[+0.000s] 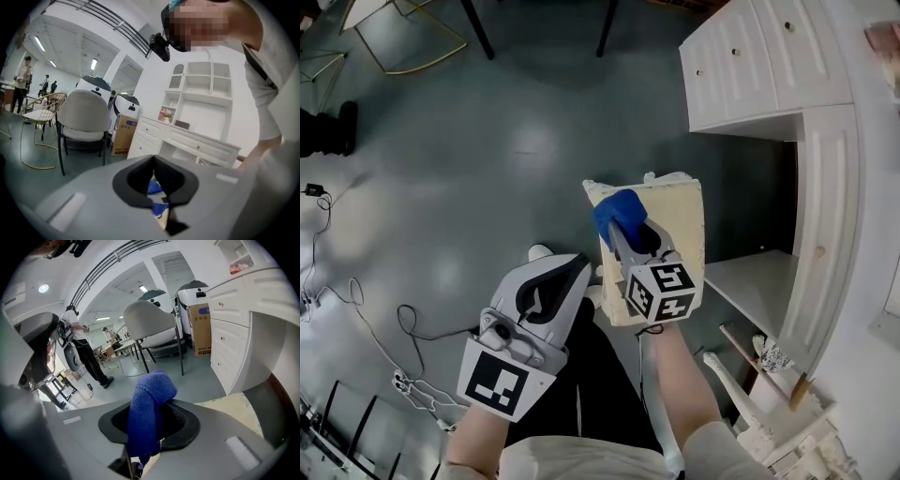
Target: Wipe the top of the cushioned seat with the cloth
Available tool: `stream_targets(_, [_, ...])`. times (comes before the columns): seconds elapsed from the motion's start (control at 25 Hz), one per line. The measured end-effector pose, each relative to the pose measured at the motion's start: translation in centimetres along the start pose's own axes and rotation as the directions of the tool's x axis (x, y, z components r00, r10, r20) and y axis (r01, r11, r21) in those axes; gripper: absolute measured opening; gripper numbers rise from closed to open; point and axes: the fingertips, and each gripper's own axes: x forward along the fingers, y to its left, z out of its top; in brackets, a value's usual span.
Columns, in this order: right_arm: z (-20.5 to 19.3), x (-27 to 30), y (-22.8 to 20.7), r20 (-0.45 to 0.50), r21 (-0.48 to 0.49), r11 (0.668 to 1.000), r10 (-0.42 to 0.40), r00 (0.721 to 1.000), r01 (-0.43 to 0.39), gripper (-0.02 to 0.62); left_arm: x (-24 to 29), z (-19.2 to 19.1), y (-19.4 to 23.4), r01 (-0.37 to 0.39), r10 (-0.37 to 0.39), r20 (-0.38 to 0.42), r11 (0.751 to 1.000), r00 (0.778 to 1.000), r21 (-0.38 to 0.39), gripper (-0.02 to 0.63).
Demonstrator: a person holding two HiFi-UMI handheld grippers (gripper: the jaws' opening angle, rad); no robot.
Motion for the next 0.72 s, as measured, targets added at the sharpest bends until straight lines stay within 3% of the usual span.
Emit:
stream_targets(0.36, [-3.2,4.3,-2.2,-0.109,0.014,0.999,-0.038,0.993,0.039,0.116,0.4,-0.8,0.7,-0.033,0.033,0.011,0.999,0.999,-0.007,0.000])
stream_targets(0.72, [-4.0,5.5,-3.3,-0.178,-0.095,0.994,-0.069,0.982,0.053,0.112,1.3,-1.1,-0.6,-0.016,0.016,-0.004,1.000,1.000,0.002,0.000])
